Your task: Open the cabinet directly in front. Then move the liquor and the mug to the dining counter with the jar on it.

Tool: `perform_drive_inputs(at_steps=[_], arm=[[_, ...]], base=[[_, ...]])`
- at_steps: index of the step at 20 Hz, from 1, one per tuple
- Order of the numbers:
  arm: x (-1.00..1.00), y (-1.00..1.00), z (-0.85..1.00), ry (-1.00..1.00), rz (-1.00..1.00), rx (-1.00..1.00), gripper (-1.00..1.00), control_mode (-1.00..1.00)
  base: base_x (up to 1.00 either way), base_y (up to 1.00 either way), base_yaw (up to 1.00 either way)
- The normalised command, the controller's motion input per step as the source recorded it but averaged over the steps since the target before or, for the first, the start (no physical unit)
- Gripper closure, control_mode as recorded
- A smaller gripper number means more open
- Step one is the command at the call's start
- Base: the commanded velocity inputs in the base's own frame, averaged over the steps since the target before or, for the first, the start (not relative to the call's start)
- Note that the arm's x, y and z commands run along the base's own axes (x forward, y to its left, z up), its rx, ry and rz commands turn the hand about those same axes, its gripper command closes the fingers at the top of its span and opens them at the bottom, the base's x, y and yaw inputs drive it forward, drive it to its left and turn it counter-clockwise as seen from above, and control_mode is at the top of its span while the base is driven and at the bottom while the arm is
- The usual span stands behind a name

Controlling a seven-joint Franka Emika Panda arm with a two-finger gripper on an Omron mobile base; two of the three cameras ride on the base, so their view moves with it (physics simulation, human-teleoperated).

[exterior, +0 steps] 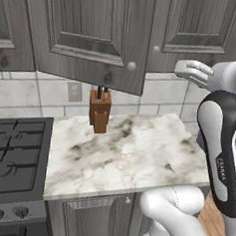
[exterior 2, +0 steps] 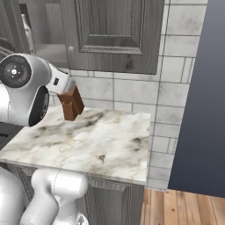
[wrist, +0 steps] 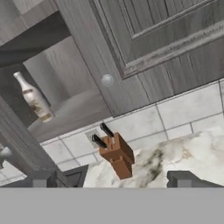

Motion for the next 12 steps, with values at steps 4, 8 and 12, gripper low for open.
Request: perform_drive_inputs(at_steps=[4,8,12], arm=[[0.51,0.00,0.00,0.00,0.11,0.16,-1.00,-1.00],[0.54,0.25,0.00,0.00,0.07,0.11,-1.00,-1.00],[0.60,0.51,0.00,0.00,0.03,0.10,-1.00,-1.00]], base=[[0.00,0.00,0.00],[0.00,0.00,0.00],[0.00,0.00,0.00]])
